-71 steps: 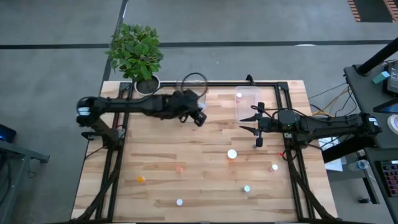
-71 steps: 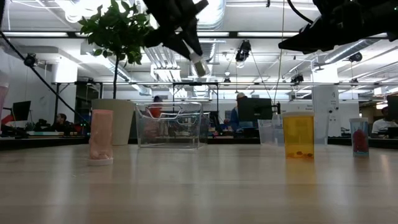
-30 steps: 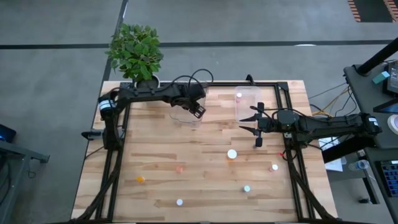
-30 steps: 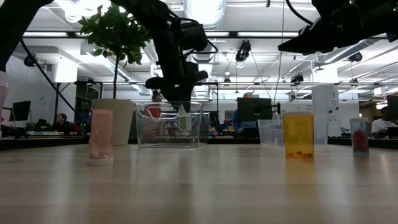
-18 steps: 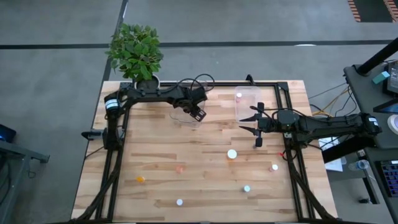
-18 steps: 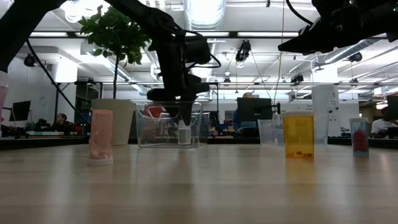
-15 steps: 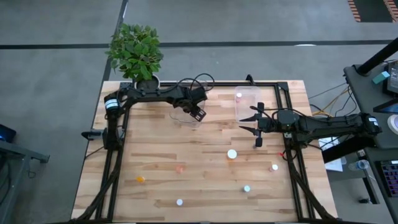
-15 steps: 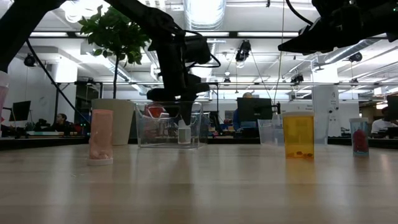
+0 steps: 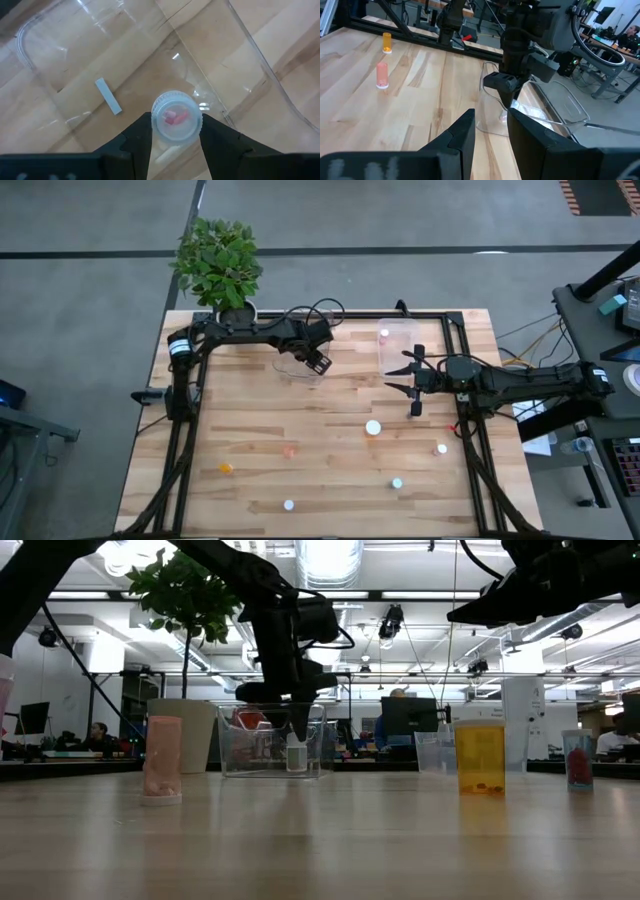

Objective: Pick and place medicine bottles into bin by pill shape (circle, oval)
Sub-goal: Put the transparent capsule pill bottle into the left transparent bin, then put the orange capsule pill bottle into the left transparent bin

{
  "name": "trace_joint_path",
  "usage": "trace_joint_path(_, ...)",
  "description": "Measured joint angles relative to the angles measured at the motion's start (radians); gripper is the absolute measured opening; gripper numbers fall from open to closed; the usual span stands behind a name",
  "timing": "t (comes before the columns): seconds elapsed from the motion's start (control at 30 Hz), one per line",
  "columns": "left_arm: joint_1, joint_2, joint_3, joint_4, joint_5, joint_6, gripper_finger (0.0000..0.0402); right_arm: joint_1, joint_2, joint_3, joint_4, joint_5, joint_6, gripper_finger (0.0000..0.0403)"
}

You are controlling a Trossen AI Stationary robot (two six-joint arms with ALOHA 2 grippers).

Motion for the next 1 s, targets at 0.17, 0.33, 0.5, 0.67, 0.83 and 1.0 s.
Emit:
trace_joint_path(0.17, 0.001, 0.0, 0.0, 0.0, 0.004, -0.005, 0.0158, 0.0, 0.0, 0.0, 0.0, 0.0, 0.0, 0.0107)
trace_joint_path(0.33, 0.001, 0.0, 0.0, 0.0, 0.007, -0.006, 0.0199, 0.0, 0.0, 0.0, 0.0, 0.0, 0.0, 0.0107)
trace_joint_path(0.5, 0.001, 0.0, 0.001, -0.004, 0.008, -0.006, 0.0222, 0.0, 0.0, 0.0, 0.0, 0.0, 0.0, 0.0107)
trace_joint_path(0.67, -0.006, -0.032, 0.022, -0.007, 0.008, 0.002, 0.0226, 0.0, 0.0, 0.0, 0.0, 0.0, 0.006, 0.0107)
trace_joint_path(0.83, -0.027, -0.113, 0.025, -0.012, 0.009, 0.029, 0.0226, 0.0, 0.0, 0.0, 0.0, 0.0, 0.021, 0.0107)
trace_joint_path(1.0, -0.088, -0.22, 0.027, 0.003, 0.008, 0.108, 0.0226, 0.0, 0.003, 0.016, -0.003, 0.001, 0.066, 0.0107)
